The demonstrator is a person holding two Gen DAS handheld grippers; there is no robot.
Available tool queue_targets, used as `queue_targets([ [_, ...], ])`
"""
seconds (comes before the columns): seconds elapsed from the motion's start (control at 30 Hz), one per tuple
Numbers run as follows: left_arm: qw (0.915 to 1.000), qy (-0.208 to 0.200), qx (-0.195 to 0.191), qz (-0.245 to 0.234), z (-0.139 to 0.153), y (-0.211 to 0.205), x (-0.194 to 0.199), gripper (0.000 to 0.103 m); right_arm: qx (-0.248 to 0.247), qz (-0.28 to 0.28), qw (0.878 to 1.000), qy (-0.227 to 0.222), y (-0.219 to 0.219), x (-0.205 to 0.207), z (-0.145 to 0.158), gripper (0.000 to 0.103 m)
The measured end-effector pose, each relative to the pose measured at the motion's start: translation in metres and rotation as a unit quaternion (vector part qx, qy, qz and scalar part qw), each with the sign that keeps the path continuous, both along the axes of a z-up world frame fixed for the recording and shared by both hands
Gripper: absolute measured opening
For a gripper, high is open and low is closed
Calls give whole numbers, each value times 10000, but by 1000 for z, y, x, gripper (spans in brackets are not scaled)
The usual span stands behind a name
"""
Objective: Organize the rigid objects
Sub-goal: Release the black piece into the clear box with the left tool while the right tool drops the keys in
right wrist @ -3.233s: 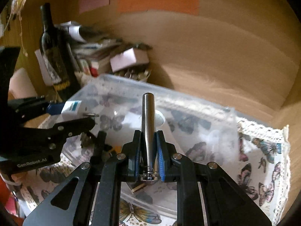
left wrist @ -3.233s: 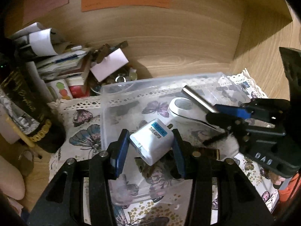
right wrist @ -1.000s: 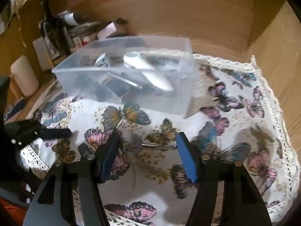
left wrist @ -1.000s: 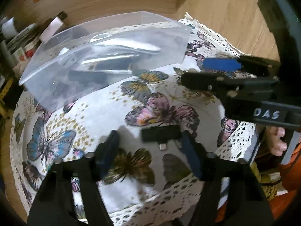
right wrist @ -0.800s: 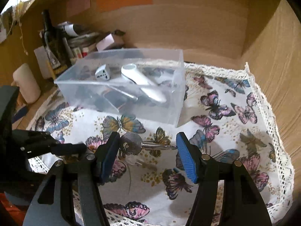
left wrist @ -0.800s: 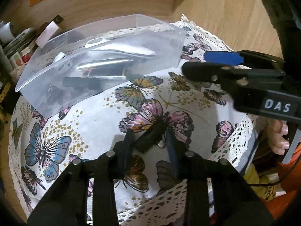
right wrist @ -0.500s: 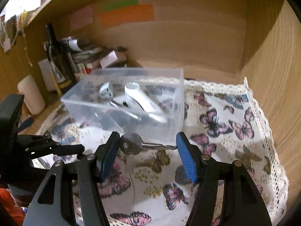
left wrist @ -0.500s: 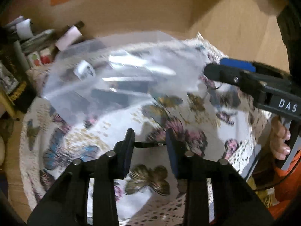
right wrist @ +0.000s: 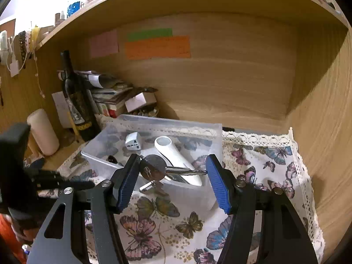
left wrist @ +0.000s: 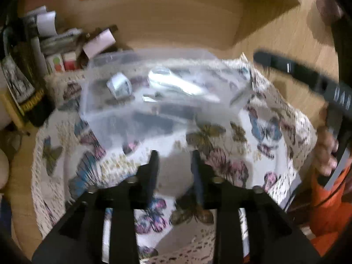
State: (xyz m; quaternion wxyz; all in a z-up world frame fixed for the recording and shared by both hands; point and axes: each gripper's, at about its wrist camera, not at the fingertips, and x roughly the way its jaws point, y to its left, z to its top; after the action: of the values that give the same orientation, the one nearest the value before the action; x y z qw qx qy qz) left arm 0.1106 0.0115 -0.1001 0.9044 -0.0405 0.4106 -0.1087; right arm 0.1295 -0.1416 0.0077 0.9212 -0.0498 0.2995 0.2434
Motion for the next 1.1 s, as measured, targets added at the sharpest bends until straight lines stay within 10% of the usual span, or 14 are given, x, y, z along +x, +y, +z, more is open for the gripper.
queue_targets([
  [0.23,9980,415,337,-327,-40,-23,-13,50,-33,-3,9999,-146,3,5,9,58],
  [0.47,9981,83,524,-298,-38,-24,-23,34,-33,-17,9996,-282,10,14,18,58],
  [1.1,9920,-1020,453,594,49,34,27,34,-187,206,9989,382,51,61,-16,59],
])
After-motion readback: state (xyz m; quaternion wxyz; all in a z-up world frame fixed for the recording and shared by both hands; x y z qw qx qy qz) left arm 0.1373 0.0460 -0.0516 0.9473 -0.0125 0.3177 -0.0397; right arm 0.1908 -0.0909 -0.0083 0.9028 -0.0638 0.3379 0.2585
